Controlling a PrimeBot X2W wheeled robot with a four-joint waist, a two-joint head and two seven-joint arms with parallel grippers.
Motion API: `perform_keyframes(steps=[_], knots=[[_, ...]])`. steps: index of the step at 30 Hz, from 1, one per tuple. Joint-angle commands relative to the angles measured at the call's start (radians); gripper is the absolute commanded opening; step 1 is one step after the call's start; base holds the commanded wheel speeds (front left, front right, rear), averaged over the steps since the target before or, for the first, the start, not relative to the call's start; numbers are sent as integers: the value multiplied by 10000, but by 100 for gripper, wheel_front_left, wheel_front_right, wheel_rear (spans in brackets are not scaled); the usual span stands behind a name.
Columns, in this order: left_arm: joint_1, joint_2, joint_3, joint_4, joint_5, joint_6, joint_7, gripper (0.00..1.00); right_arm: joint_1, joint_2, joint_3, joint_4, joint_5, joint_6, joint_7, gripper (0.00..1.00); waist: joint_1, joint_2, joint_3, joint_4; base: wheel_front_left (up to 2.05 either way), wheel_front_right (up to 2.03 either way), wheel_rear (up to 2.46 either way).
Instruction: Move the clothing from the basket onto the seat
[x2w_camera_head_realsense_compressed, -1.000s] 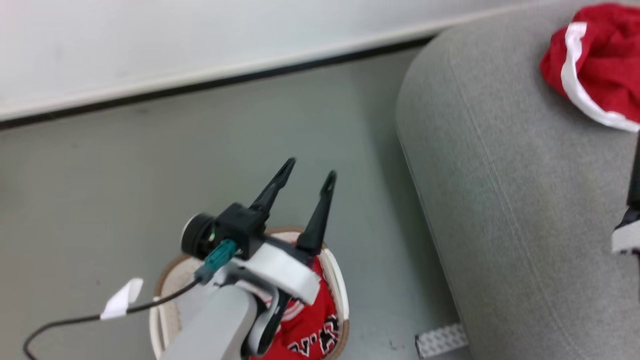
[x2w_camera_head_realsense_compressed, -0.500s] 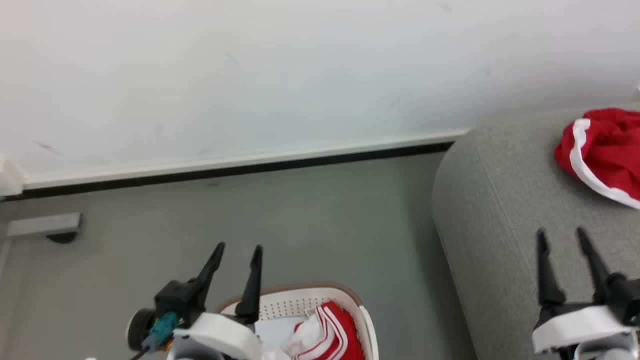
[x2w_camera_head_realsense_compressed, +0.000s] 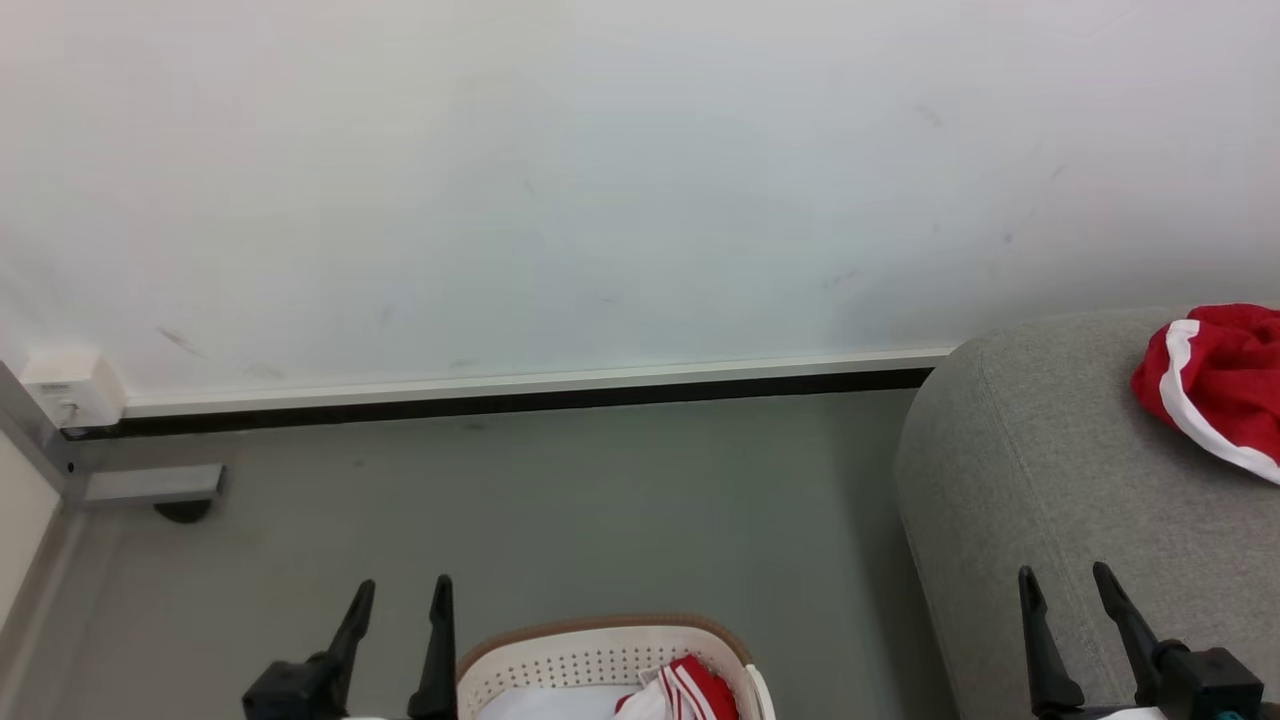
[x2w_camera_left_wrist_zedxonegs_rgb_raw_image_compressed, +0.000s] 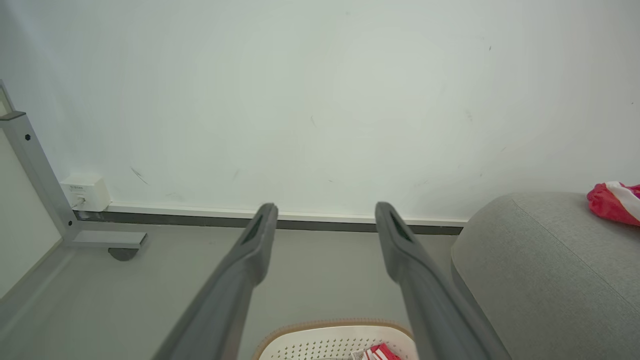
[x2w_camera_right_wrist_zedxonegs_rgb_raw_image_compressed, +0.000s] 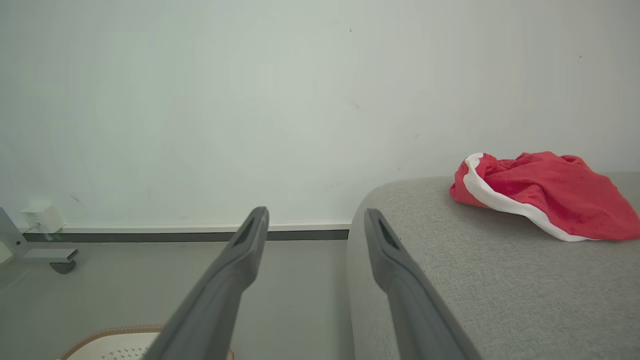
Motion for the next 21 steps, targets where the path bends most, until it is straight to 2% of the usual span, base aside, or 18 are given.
perform_keyframes(steps=[1,13,21], knots=[[179,-17,146,-48,141,-53,-7,100,177,35,53,42,-33,-23,9,100,2,0,-31,8,0,0,0],[328,-334,604,-26,625,-434,-6,100,63,89,177,-14,-67,-22,8,100,2,0,14,-40,0,0,0],[-272,-463,356,433,838,-775,-6,100,-249,86,139,-315,0,-23,9,100,2,0,704,-292,0,0,0]])
